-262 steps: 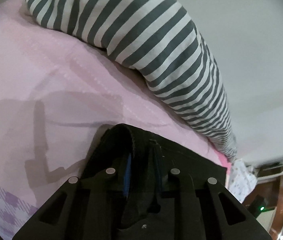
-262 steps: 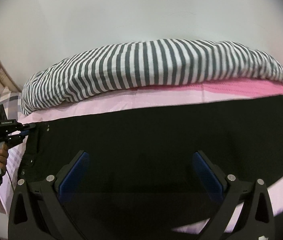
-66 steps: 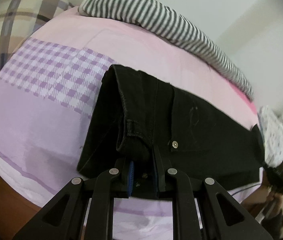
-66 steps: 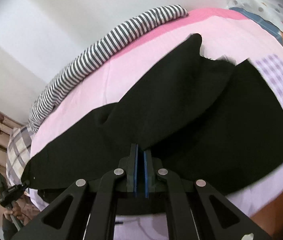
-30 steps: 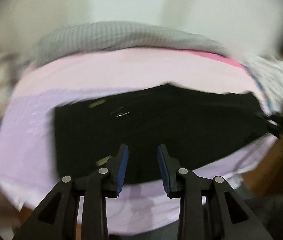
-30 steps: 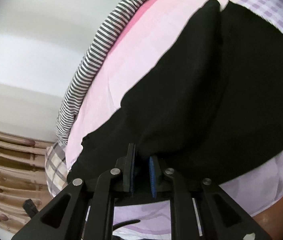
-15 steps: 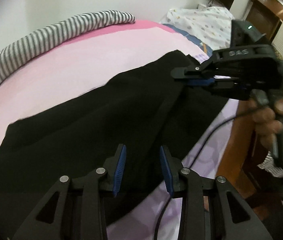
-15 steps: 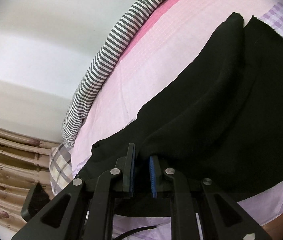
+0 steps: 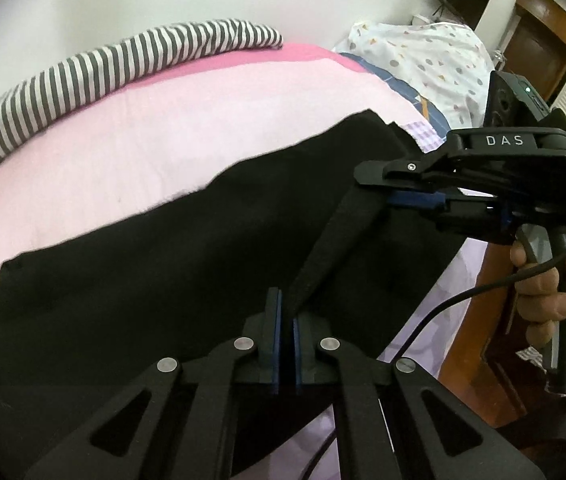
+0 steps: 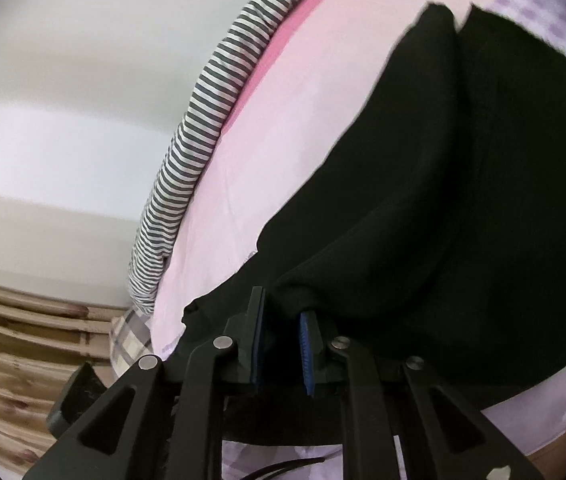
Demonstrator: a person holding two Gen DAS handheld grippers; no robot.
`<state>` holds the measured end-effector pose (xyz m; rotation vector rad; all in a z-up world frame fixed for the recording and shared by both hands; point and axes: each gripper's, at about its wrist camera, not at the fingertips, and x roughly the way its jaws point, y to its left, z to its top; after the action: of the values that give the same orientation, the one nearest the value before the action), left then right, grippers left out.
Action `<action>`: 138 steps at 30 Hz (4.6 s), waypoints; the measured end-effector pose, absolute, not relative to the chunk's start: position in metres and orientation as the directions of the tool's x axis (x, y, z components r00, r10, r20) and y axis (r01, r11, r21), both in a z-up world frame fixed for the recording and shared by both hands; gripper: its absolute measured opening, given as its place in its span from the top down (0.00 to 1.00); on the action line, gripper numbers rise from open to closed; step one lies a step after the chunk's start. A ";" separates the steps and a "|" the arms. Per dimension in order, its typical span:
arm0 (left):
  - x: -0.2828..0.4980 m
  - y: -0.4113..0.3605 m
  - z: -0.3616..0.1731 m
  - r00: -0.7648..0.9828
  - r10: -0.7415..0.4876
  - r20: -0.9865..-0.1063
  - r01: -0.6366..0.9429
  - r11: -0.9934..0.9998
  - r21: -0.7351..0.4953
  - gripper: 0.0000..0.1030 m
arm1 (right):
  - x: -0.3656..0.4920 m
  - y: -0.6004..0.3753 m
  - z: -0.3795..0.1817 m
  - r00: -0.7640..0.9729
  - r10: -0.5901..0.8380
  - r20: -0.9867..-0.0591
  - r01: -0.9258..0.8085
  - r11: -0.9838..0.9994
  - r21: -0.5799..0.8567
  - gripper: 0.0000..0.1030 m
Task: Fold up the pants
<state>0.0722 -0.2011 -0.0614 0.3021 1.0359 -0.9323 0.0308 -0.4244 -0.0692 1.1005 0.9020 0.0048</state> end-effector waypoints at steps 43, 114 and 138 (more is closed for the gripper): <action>0.155 -0.154 -0.079 0.241 -0.474 -0.847 0.564 0.778 -0.275 0.96 | 0.054 -0.523 -0.104 0.687 0.208 -0.697 0.570 0.441 0.693 0.80; 0.162 0.030 -0.076 0.458 -0.274 -0.846 0.329 0.936 -0.125 0.51 | 0.183 -0.271 -0.030 0.376 0.440 -0.815 -0.117 0.896 0.429 0.60; 0.152 0.092 -0.098 0.438 -0.303 -0.846 0.296 0.938 -0.183 0.51 | 0.278 -0.143 -0.100 0.199 0.475 -0.857 -0.312 0.860 0.404 0.94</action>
<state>0.1517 0.0919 -0.0981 -0.0079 1.0538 -0.3721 0.2778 -0.1426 -0.1005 0.1527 1.2560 0.5528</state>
